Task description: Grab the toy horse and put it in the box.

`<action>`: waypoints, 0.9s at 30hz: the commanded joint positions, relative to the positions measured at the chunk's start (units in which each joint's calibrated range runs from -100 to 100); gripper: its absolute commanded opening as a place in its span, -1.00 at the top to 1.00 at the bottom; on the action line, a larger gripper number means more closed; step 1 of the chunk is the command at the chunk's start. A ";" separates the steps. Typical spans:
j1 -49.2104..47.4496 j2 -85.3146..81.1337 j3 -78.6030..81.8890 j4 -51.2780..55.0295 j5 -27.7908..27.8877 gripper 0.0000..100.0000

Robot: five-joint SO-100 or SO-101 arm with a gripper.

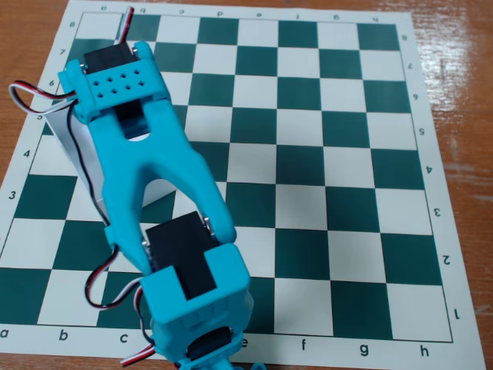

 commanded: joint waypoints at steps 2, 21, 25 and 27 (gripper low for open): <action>-2.97 2.64 -1.63 -1.27 0.38 1.00; -2.90 10.16 -6.36 -2.02 0.13 0.49; -1.90 4.14 -8.64 -1.03 0.33 0.51; -1.05 0.78 -8.28 -0.36 0.33 0.56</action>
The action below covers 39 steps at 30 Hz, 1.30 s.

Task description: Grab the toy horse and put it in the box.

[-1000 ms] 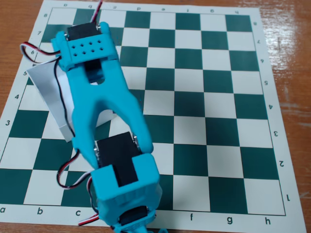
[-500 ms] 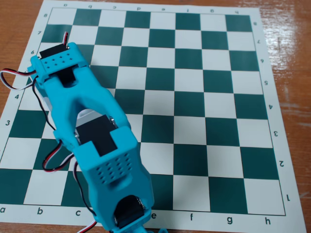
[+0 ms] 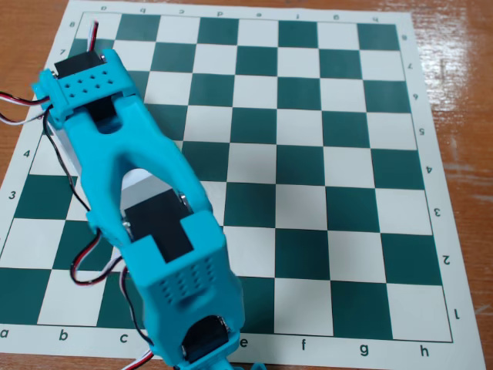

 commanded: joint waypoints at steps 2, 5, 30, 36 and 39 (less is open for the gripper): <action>3.15 -9.92 -0.11 0.60 0.17 0.66; 5.51 -17.44 6.45 0.60 -0.07 0.88; 41.08 -73.02 62.62 18.13 1.83 1.00; 40.72 -84.96 72.63 21.95 3.64 1.00; 40.01 -89.74 75.91 22.20 5.15 1.00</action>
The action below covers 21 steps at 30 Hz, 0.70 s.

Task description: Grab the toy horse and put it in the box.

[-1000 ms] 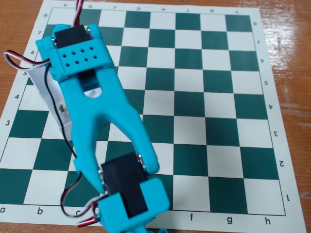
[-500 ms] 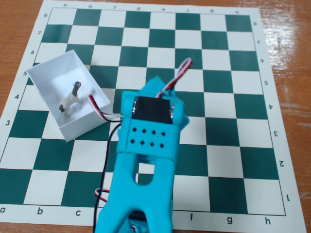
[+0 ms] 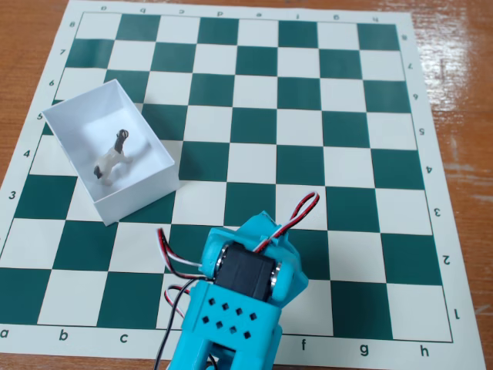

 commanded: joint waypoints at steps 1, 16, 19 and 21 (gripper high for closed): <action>-0.98 -5.04 2.93 0.31 2.17 1.00; -4.41 -15.66 16.13 -1.94 5.35 1.00; -4.19 -15.66 18.31 -3.10 5.35 1.00; -4.76 -15.74 18.40 -3.10 5.35 1.00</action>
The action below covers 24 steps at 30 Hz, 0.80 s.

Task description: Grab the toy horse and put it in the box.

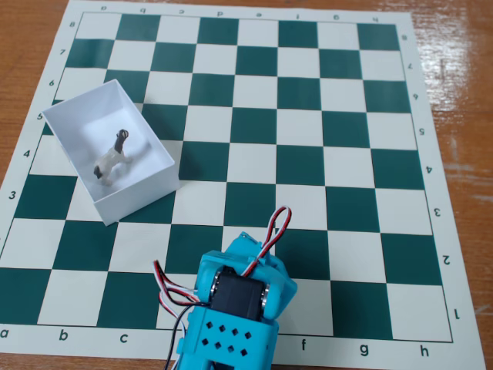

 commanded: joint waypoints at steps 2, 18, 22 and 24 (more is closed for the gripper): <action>-2.17 -0.68 0.36 -0.91 0.20 1.00; -3.95 -0.59 0.36 -0.99 0.20 1.00; -3.95 -0.59 0.36 -0.99 0.20 1.00; -3.95 -0.50 0.36 -0.99 0.20 1.00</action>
